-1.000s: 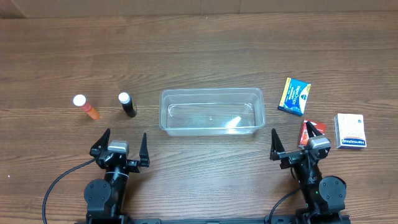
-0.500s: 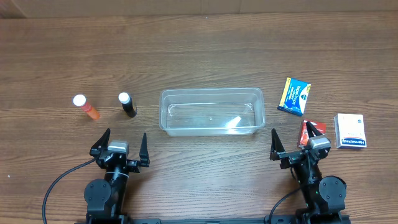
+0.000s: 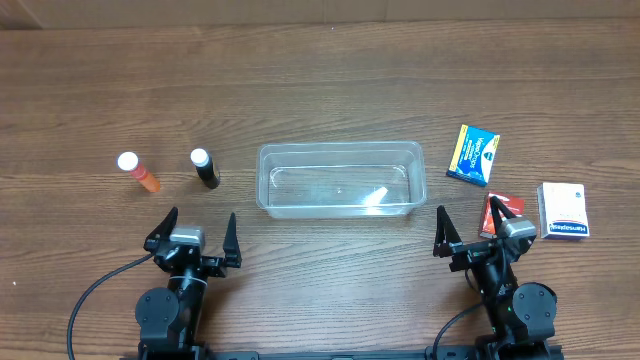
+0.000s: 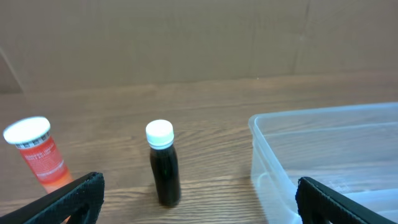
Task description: Pack container
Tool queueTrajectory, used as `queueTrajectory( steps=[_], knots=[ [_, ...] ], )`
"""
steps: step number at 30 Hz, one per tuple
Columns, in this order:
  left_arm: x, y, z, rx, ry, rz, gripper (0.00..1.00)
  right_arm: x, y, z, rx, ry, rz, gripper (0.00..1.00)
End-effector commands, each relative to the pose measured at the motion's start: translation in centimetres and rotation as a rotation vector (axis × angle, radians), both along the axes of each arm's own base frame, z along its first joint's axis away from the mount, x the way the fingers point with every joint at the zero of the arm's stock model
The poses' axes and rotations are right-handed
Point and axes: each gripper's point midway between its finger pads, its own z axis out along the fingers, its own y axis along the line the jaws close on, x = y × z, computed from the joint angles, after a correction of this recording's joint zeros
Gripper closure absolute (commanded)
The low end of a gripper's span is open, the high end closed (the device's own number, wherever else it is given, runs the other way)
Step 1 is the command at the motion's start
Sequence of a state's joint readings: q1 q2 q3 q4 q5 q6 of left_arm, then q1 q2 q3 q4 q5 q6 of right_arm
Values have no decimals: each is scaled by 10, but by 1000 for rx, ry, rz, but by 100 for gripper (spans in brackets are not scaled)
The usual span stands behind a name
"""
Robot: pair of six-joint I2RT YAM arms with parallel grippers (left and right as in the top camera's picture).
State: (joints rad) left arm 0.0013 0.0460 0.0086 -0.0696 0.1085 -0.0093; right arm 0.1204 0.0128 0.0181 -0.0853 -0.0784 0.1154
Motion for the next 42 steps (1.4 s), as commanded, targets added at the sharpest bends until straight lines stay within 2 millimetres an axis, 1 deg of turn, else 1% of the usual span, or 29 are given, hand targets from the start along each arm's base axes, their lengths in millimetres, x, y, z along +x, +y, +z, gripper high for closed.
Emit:
queueTrajectory(
  steps=[1, 2, 5, 8, 10, 12, 14, 16, 19, 21, 24, 27, 30, 32, 35, 38, 40, 42],
  knots=[
    [-4, 1, 18, -187, 8, 24, 0, -2, -7, 25, 57, -32, -41, 0],
    [-6, 1, 27, -187, 0, 23, 0, -3, -11, 31, 58, -36, -62, 0],
    [-13, 2, 68, -169, -53, 27, 0, -3, -16, 55, 56, -26, -90, 0],
    [-16, 6, 101, -143, -72, 47, 0, 0, -16, 74, 48, 20, -97, 0],
    [-15, 7, 117, -117, -53, 48, 0, 6, -16, 85, 37, 78, -103, 0],
    [-7, 7, 128, -82, 9, 48, 0, 17, -15, 94, 23, 162, -105, 0],
    [4, 7, 136, -50, 99, 50, 0, 30, -12, 101, 7, 255, -103, 0],
    [14, 10, 140, -44, 182, 69, 0, 40, -11, 104, -7, 333, -104, 0],
    [32, 12, 148, -34, 342, 86, 0, 60, -9, 104, -38, 509, -110, 0],
    [42, 12, 149, -31, 452, 87, 0, 68, -8, 99, -58, 619, -112, 0],
    [48, 11, 146, -27, 628, 81, 0, 75, -8, 86, -100, 794, -109, 0],
    [45, 9, 141, -24, 782, 78, 0, 75, -9, 76, -127, 928, -115, 0],
    [38, 6, 134, -31, 900, 61, 0, 74, -14, 71, -141, 980, -139, 0],
    [36, 6, 132, -27, 937, 62, 0, 76, -22, 72, -112, 981, -157, 0],
    [40, 9, 131, -6, 931, 66, 0, 77, -37, 72, -56, 989, -183, 0],
    [54, 12, 128, -14, 920, 95, 0, 78, -54, 71, 39, 999, -194, 0],
    [62, 13, 118, -20, 950, 107, 0, 79, -64, 67, 57, 1014, -221, 0],
    [71, 13, 103, -23, 998, 111, 0, 80, -70, 60, 66, 1038, -236, 0]
  ],
)
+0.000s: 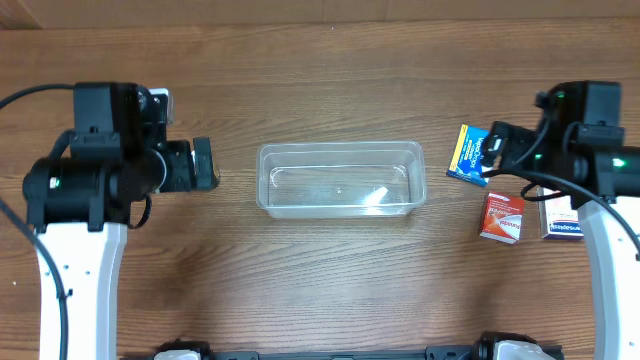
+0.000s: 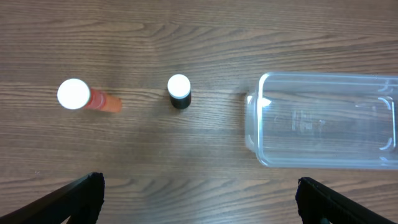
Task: Pack container
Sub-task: 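Move the left gripper over the black bottle and grasp it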
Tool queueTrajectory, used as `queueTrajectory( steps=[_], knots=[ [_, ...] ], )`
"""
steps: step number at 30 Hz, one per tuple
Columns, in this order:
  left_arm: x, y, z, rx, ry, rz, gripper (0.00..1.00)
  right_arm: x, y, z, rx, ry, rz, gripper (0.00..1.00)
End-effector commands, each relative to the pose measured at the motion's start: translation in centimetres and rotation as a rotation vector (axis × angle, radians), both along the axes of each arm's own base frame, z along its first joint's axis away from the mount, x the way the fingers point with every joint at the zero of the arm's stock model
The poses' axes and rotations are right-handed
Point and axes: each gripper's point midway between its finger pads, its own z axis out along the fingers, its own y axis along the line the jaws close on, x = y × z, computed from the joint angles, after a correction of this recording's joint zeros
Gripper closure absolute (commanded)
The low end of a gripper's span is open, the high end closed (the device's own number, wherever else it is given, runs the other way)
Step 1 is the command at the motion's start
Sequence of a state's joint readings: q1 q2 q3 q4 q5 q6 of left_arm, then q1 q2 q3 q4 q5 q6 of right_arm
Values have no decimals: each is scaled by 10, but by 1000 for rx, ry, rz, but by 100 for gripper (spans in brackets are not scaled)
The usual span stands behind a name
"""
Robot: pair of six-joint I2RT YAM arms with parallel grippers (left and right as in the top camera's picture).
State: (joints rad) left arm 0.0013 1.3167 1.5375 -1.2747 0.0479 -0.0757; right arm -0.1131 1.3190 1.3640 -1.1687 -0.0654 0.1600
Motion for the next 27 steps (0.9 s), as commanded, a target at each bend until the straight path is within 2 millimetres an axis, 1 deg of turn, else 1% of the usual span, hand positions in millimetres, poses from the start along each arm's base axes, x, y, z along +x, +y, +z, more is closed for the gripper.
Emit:
queueTrajectory(
  steps=[1, 3, 5, 8, 12, 19, 23, 24, 25, 26, 27],
  knots=[
    [22, 3, -23, 9, 74, 17, 0, 8, -3, 3, 37, 0, -10, 0],
    [30, 6, -40, 23, 126, 33, 0, 9, -4, -6, 41, 31, -10, 0],
    [41, 11, -65, 44, 197, 52, 0, 11, -4, -16, 44, 66, -9, 0],
    [52, 11, -95, 50, 276, 53, 0, 15, -5, -27, 49, 103, -9, 0],
    [61, 12, -129, 53, 357, 50, 0, 17, -5, -35, 53, 129, -10, 0],
    [77, 11, -176, 54, 435, 48, 0, 18, -5, -37, 53, 134, -10, 0],
    [83, 12, -190, 54, 446, 48, 0, 18, -5, -37, 53, 134, -10, 0],
    [83, 12, -192, 54, 450, 47, 2, 18, -5, -37, 53, 134, -10, 0],
    [83, 11, -194, 54, 455, 47, 11, 18, -5, -37, 53, 134, -10, 0],
    [83, 12, -195, 54, 457, 47, 23, 18, -5, -37, 53, 134, -10, 0],
    [83, 12, -195, 54, 457, 47, 30, 18, -5, -37, 53, 134, -10, 0]
  ],
)
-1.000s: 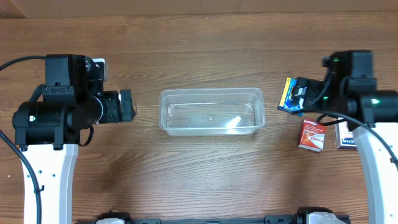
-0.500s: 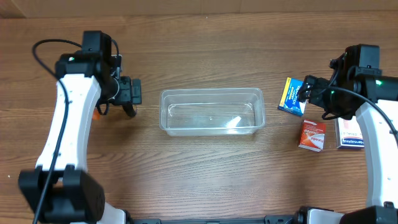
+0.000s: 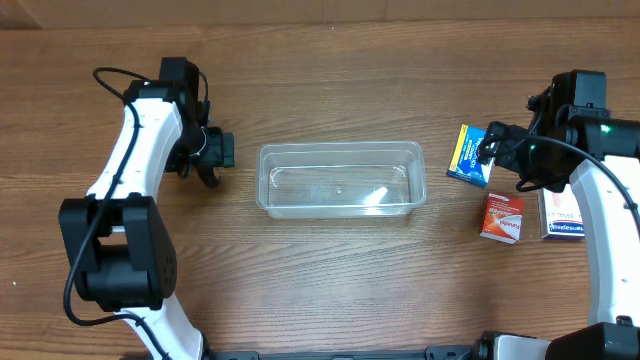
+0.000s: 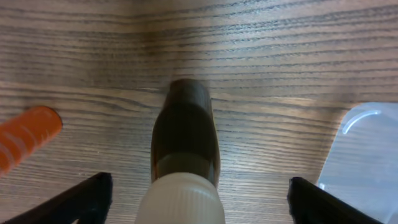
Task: Pack container
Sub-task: 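Move the left gripper over the black bottle and grasp it, then carry the black bottle into the container's left end and release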
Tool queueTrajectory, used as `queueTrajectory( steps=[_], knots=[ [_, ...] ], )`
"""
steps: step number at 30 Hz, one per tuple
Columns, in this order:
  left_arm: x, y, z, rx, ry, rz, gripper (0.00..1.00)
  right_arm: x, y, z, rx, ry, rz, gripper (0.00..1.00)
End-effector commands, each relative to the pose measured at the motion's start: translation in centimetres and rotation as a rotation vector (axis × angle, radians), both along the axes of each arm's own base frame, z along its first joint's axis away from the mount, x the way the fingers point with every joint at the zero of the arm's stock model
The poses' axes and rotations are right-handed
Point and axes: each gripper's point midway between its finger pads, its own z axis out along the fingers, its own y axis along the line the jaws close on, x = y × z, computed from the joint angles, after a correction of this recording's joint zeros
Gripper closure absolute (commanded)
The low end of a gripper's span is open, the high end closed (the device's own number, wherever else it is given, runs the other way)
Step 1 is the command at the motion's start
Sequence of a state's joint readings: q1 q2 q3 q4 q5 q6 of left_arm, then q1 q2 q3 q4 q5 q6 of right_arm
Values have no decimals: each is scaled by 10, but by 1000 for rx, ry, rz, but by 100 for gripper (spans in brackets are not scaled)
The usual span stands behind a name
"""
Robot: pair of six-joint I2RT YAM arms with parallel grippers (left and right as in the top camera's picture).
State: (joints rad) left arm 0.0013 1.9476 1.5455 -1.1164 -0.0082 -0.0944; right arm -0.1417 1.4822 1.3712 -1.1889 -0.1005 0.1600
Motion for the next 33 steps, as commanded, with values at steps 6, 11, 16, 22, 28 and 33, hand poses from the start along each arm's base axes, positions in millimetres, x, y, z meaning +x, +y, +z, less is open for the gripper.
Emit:
queueTrajectory(
  steps=[6, 11, 16, 22, 28, 33],
  knots=[
    [4, 2, 0, 9, -2, 11, 68, 7, 0, 11, -1, -37, 4, 0],
    [3, 2, 0, 9, 2, 11, 69, 7, 0, 11, -1, -37, 4, 0],
    [2, 2, 0, 10, 3, 11, 73, 8, 0, 11, -1, -40, 4, 0],
    [2, 2, 0, 11, 4, 11, 82, 8, -1, 11, -1, -41, 4, 0],
    [2, 5, 0, 28, 3, 13, 91, 7, 0, 11, -1, -39, 4, 0],
    [7, 5, 6, 32, -12, 14, 96, 7, 0, 11, -1, -40, 4, 0]
  ],
)
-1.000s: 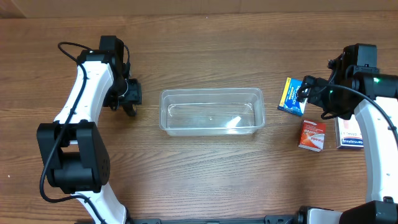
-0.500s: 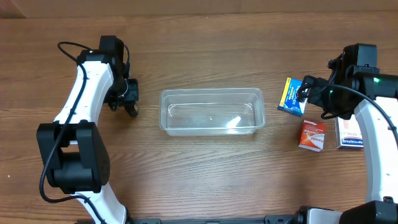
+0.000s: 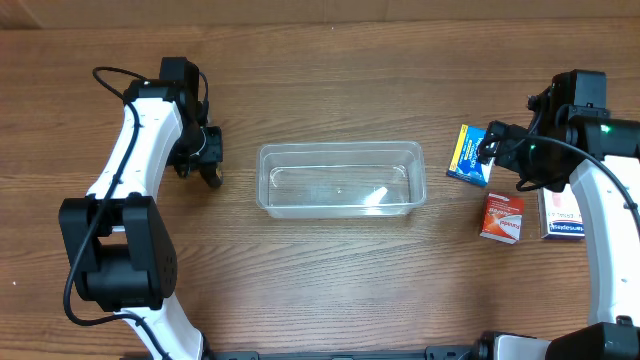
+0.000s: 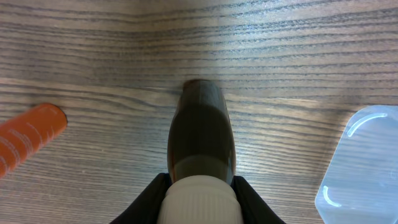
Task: Pack container
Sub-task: 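Carry the black bottle into the container's left end and release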
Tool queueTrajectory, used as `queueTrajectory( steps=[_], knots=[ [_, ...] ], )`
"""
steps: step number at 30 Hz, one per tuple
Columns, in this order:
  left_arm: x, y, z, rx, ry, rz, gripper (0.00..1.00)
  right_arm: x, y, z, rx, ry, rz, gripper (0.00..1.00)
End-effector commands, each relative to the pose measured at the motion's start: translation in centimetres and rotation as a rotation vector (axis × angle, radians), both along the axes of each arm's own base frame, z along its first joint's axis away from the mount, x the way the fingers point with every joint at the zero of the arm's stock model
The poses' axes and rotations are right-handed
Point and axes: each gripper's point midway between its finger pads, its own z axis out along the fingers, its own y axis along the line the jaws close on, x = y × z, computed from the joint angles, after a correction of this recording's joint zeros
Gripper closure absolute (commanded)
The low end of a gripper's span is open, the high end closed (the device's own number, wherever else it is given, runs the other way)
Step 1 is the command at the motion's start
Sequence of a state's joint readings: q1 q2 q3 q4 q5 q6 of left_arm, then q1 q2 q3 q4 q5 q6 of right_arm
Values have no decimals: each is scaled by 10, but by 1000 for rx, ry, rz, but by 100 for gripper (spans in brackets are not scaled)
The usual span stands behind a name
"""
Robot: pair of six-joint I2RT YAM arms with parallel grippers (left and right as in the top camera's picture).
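Observation:
A black bottle (image 4: 202,134) with a white cap (image 4: 200,196) stands on the table left of the clear plastic container (image 3: 340,148). My left gripper (image 4: 200,190) is shut on the cap, a finger on each side. Overhead, the left gripper (image 3: 207,152) covers the bottle. An orange bottle (image 4: 28,140) lies to the left of it. My right gripper (image 3: 489,148) hangs at the right edge of a blue and yellow box (image 3: 464,155); its jaws cannot be made out.
A red box (image 3: 502,216) and a white box (image 3: 565,228) lie at the right, below the right arm. The container's near corner (image 4: 367,162) sits just right of the held bottle. The table is brown wood.
The left gripper's fingers stood wide apart on both sides of the black bottle; now they are shut on its cap. The right arm has not moved.
Both arms were folded at the front edge, grippers open. Then they were raised, the left above the two bottles, the right over the boxes. Then the left gripper was down around the black bottle and the right at the blue box. Now the left grips the bottle.

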State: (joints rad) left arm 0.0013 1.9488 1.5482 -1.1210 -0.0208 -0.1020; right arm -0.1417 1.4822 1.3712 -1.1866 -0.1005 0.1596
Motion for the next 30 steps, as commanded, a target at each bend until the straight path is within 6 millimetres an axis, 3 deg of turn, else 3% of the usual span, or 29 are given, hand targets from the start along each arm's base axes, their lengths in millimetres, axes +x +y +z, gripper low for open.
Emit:
queueTrajectory(
  steps=[1, 4, 8, 12, 17, 22, 30],
  knots=[
    [8, 2, 10, 19, -21, 7, 96, 7, 0, 11, -1, -37, 3, 0],
    [12, -4, 37, 18, -52, -7, 96, 7, 0, 11, -1, -38, 3, 0],
    [7, -26, 90, 3, -108, -34, 96, 7, 0, 11, -1, -37, 3, 0],
    [-15, -66, 145, -41, -189, -107, 96, 7, 0, 11, 0, -37, 3, 0],
    [-45, -119, 186, -95, -293, -185, 96, 6, 0, 10, 0, -33, 3, 0],
    [-58, -159, 180, -127, -273, -178, 96, 5, 0, 10, 1, -27, 4, 0],
    [-38, -164, 111, -8, -133, -105, 96, 2, 1, 9, 3, -16, 3, 0]
  ],
)
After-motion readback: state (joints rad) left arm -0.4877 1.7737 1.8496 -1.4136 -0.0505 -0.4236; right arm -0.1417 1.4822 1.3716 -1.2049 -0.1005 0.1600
